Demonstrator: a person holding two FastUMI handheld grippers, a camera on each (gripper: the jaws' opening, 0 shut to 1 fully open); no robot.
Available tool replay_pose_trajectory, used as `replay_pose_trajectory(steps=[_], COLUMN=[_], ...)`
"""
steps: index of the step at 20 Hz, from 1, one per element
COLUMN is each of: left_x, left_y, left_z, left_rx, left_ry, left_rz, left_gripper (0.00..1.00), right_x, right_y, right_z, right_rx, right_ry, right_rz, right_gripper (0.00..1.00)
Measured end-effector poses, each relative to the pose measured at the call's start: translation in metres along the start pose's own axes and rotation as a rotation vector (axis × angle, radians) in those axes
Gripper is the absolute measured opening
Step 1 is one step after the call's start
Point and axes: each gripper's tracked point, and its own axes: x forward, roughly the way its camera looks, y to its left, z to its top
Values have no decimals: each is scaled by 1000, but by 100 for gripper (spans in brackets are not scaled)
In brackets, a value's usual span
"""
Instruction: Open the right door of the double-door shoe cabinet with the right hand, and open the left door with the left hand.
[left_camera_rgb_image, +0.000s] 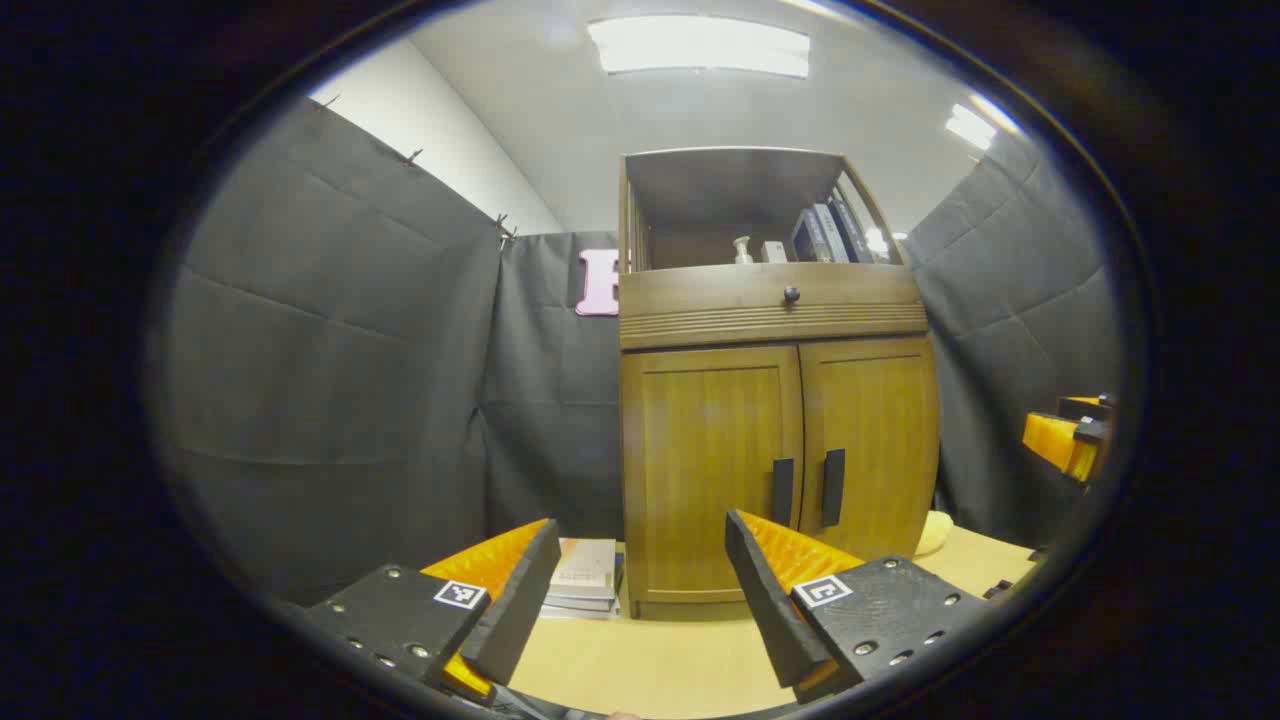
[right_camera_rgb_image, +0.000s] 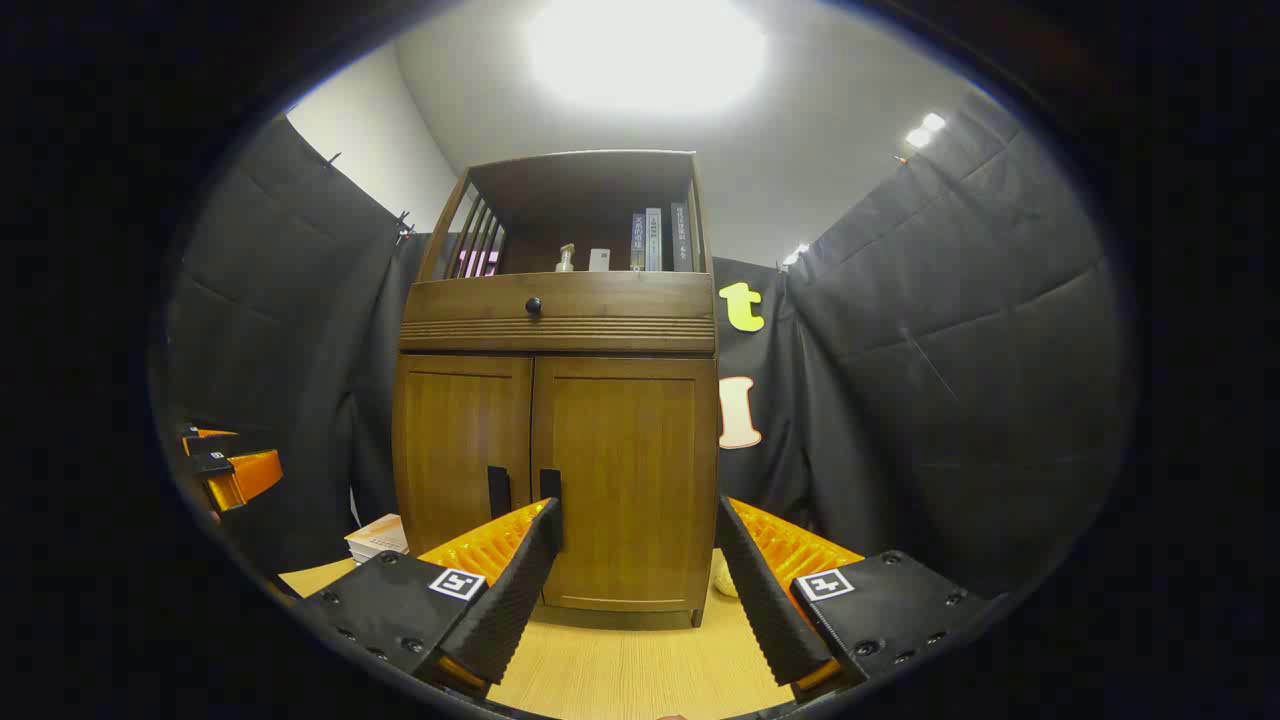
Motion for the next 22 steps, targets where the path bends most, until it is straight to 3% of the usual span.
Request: replay_pose_trajectory(steps=[22], left_x=[12], left_y=[-13], left_z=[12], left_rx=[37], left_ry=[-48], left_rz=[-21], left_gripper=[95], right_x=[22], right_y=[2], right_z=[-1], right_rx=[-16], right_ry=[-12], right_rz=[-13], right_gripper=[96])
